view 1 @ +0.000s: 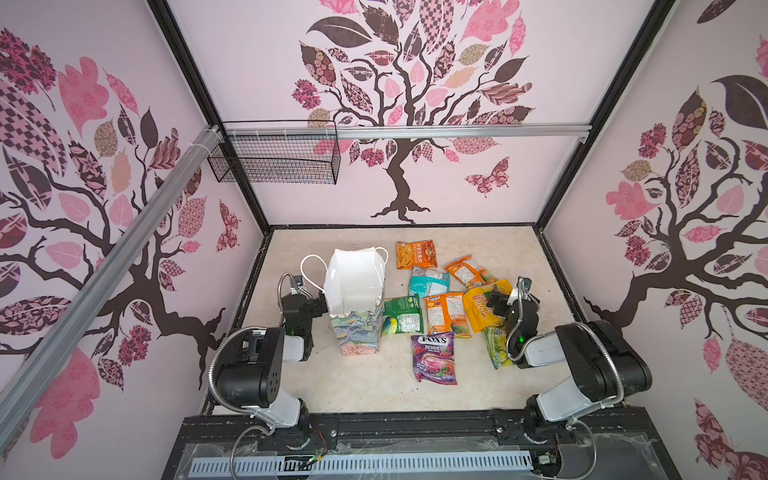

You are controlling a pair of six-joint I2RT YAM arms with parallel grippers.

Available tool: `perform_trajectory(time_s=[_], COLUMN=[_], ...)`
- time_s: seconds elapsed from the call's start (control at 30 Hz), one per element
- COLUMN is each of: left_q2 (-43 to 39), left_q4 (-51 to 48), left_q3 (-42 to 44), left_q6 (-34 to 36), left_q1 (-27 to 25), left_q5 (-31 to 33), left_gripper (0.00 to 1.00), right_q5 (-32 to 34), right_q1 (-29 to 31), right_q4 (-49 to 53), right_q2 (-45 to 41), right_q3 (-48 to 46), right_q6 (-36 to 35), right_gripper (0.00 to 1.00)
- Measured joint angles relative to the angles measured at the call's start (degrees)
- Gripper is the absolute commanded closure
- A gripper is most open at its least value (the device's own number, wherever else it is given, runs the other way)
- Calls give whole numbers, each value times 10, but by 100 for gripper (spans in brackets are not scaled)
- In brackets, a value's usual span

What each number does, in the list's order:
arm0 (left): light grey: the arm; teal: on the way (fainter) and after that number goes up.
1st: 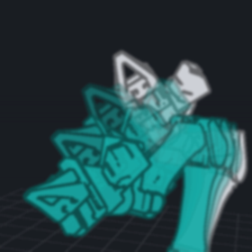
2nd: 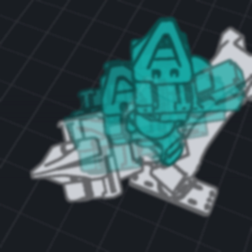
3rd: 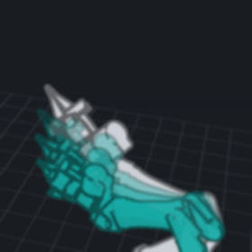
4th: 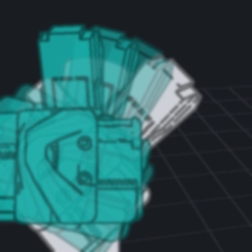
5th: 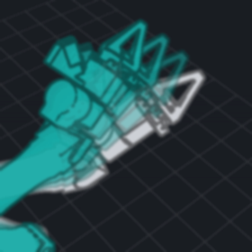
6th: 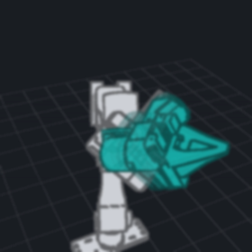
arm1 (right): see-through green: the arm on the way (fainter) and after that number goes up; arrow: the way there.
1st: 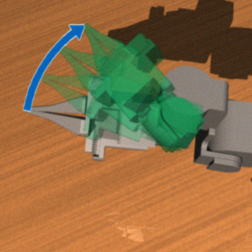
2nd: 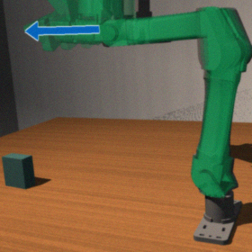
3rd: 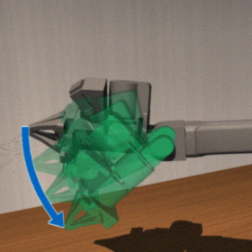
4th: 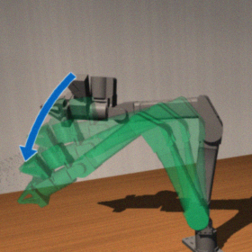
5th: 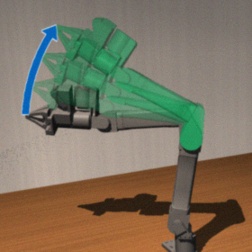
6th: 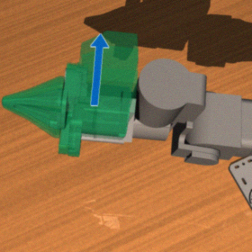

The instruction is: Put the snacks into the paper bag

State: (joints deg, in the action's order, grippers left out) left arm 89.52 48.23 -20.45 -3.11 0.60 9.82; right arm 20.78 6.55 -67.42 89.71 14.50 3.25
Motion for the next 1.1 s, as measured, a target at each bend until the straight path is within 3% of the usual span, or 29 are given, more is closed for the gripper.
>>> perform_trajectory(time_s=[0.93, 1.1], left_q2=[0, -18], left_q4=[0, -15], left_q3=[0, 0], left_q6=[0, -7], left_q1=[5, 5], left_q5=[-11, 17], left_gripper=[2, 2], right_q5=[0, 4], right_q1=[0, 0], right_q4=[0, 0], right_q2=[0, 0], right_q3=[0, 0], right_q6=[0, 2], right_gripper=[1, 0])
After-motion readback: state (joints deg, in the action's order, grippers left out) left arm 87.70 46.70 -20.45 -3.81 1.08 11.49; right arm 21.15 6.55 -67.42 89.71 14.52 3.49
